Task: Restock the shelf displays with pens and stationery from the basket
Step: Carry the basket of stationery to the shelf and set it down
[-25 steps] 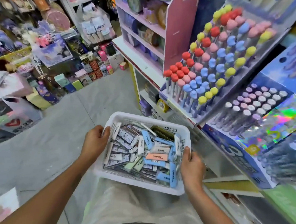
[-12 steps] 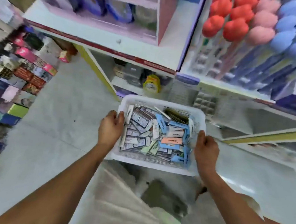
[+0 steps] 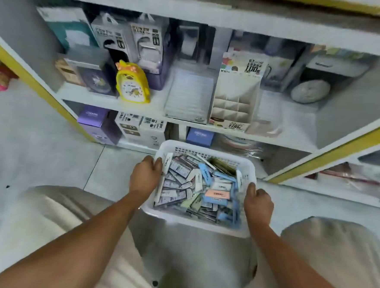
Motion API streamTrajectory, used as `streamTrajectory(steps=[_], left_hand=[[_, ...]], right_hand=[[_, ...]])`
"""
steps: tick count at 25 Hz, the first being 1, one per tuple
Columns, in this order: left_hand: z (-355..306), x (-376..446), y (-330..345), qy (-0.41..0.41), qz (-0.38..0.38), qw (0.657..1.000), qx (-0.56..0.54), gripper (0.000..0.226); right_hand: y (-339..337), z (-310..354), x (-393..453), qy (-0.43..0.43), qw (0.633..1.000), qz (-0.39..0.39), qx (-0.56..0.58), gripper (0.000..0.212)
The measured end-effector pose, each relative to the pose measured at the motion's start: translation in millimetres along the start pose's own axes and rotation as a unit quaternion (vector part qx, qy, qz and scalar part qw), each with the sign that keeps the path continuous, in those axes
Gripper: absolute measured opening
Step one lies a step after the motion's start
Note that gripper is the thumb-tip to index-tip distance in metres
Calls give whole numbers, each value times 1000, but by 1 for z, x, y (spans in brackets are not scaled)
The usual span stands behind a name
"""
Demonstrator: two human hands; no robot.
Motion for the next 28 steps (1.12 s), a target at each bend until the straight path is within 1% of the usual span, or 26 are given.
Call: streamTrajectory(steps=[4, 7, 8, 12, 14, 16, 18, 21, 22, 25, 28], left_hand=[[12, 9, 57, 0, 16, 999, 46, 41], [24, -12, 68, -42, 35, 994, 93, 45], [21, -17, 69, -47, 34, 994, 90, 45], [12, -35, 65, -72, 60, 994, 62, 34], [6, -42, 66, -76, 71, 992, 77, 30], [1, -41, 66, -73, 69, 991, 84, 21], [7, -34, 80, -80, 82, 990, 80, 16], [20, -21, 109, -87, 114, 984, 102, 23], [28, -17, 120, -95, 126, 982, 104, 22], [49, -11, 154, -115, 167, 973, 108, 8], [72, -10, 186, -135, 201, 966, 93, 23]], right_hand=[[27, -35, 26, -10, 1000, -5, 23, 53], [22, -60, 16, 1, 1000, -5, -16, 56], [17, -66, 15, 3, 1000, -13, -1, 55], [8, -80, 9, 3, 1000, 13, 2, 51], [9, -89, 3, 22, 1000, 21, 0, 51], [13, -92, 6, 22, 1000, 15, 4, 47], [23, -103, 16, 33, 999, 23, 25, 38], [44, -121, 36, 45, 998, 32, 24, 33], [50, -127, 42, 51, 998, 36, 18, 32], [73, -143, 63, 68, 996, 58, -15, 29], [96, -161, 78, 94, 992, 83, -30, 23]])
Point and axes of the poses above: each hand's wrist, its own x-axis towards the middle knuckle, its own y-axis out of the palm, z = x × y, the point moved 8 cm from there along x, towards the middle knuckle, and after that the axes turned 1 degree about z, right-handed, at the moved point
